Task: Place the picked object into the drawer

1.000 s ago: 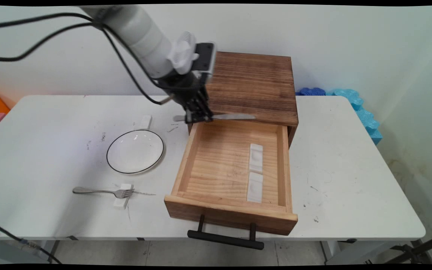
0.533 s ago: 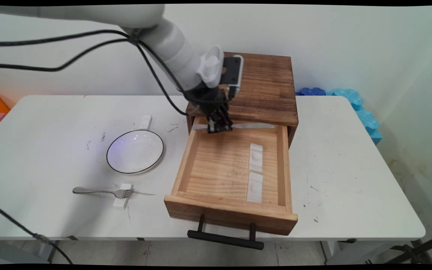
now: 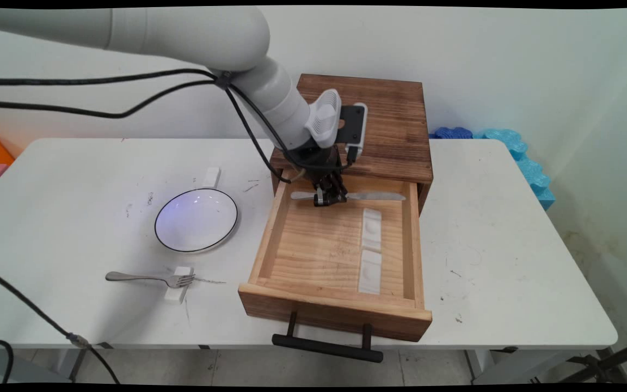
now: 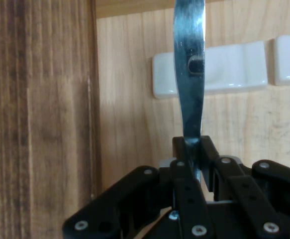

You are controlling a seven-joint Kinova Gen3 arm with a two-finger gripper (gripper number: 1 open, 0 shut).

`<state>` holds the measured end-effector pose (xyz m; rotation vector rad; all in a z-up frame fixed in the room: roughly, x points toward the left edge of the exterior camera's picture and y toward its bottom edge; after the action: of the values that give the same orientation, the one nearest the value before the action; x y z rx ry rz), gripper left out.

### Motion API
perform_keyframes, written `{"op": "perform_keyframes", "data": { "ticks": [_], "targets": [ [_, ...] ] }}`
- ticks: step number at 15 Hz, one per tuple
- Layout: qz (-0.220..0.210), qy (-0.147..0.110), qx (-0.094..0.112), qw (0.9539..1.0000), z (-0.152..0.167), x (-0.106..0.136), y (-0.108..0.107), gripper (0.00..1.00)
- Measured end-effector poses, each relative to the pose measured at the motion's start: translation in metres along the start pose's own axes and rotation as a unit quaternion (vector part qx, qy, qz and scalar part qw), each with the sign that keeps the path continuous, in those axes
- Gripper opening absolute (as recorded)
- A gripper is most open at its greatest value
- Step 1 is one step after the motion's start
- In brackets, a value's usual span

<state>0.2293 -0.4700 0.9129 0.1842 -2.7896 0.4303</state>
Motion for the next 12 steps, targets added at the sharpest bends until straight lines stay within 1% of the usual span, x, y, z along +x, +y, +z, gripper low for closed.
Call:
{"op": "perform_keyframes", "data": {
  "ticks": [6, 12],
  "targets": [
    [0.005, -0.004, -0.009, 0.9999, 0.031, -0.006, 0.003, 0.00],
    [0.017, -0.001, -0.024, 0.9996, 0.057, -0.008, 0.011, 0.00]
  ]
}}
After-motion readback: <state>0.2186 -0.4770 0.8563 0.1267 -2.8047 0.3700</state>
